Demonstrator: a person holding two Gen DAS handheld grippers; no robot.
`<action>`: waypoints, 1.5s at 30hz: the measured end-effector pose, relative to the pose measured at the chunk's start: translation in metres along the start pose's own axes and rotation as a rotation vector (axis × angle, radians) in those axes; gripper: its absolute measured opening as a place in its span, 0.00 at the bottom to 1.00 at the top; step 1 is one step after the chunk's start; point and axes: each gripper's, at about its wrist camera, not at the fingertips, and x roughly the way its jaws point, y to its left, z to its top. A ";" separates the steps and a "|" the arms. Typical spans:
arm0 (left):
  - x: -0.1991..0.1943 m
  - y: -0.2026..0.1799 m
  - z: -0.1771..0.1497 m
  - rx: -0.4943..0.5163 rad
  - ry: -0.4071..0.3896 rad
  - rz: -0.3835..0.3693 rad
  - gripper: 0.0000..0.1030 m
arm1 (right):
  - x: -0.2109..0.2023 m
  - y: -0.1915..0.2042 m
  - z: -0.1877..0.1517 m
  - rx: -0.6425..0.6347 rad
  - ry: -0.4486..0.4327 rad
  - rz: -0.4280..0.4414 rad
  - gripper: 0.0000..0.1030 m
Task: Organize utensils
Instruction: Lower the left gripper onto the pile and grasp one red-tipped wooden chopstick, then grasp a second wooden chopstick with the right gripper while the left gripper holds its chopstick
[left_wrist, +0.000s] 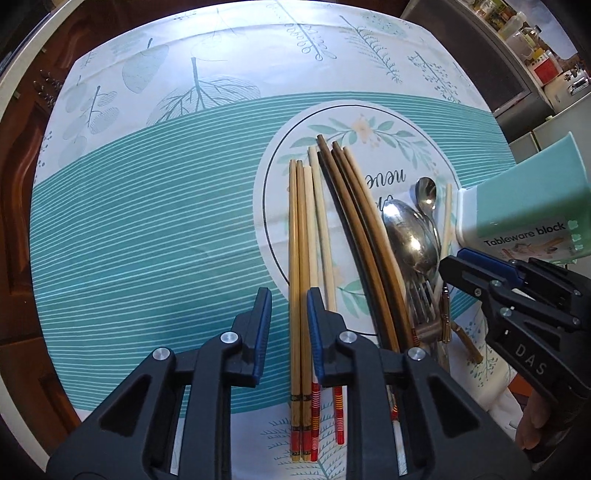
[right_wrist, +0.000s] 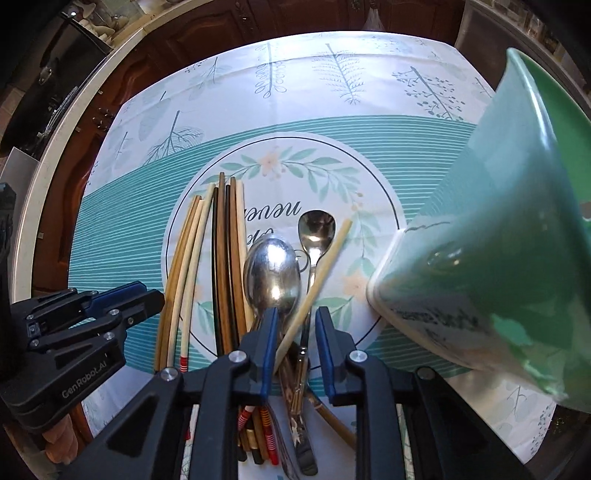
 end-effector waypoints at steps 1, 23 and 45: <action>0.002 -0.001 0.001 0.002 0.005 0.005 0.17 | 0.000 0.000 0.000 0.001 0.000 -0.002 0.20; 0.013 -0.011 -0.013 -0.005 0.065 0.124 0.04 | -0.004 0.029 0.002 -0.120 0.005 0.045 0.20; -0.011 0.050 -0.080 -0.165 0.057 0.066 0.04 | 0.044 0.101 0.027 -0.131 0.143 0.166 0.20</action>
